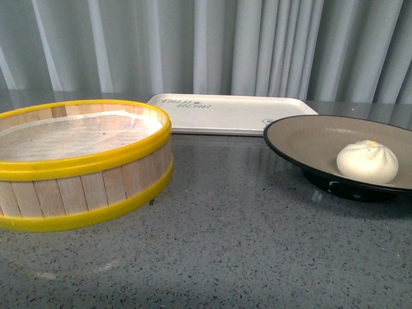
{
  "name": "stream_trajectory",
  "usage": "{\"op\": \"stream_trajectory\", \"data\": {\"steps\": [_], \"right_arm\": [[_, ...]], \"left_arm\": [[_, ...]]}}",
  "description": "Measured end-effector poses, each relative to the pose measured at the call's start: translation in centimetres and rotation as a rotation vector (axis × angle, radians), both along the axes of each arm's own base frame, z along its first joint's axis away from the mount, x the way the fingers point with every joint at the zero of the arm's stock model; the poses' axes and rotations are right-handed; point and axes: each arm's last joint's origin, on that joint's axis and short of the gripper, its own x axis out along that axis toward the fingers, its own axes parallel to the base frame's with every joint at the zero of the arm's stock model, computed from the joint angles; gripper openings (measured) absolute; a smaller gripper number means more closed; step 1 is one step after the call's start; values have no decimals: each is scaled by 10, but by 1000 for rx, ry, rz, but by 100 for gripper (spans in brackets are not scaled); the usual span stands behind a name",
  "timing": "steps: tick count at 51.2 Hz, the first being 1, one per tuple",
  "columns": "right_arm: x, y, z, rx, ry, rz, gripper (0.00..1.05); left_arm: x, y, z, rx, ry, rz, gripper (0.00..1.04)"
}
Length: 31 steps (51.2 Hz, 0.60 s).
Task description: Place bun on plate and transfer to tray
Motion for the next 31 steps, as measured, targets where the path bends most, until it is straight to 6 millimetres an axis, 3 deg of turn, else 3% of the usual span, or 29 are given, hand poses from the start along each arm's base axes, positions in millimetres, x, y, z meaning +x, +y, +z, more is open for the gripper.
{"op": "stream_trajectory", "data": {"steps": [13, 31], "right_arm": [[0, 0, 0, 0, 0, 0, 96], [0, 0, 0, 0, 0, 0, 96]], "left_arm": [[-16, 0, -10, 0, -10, -5, 4], [-29, 0, -5, 0, -35, -5, 4]]}}
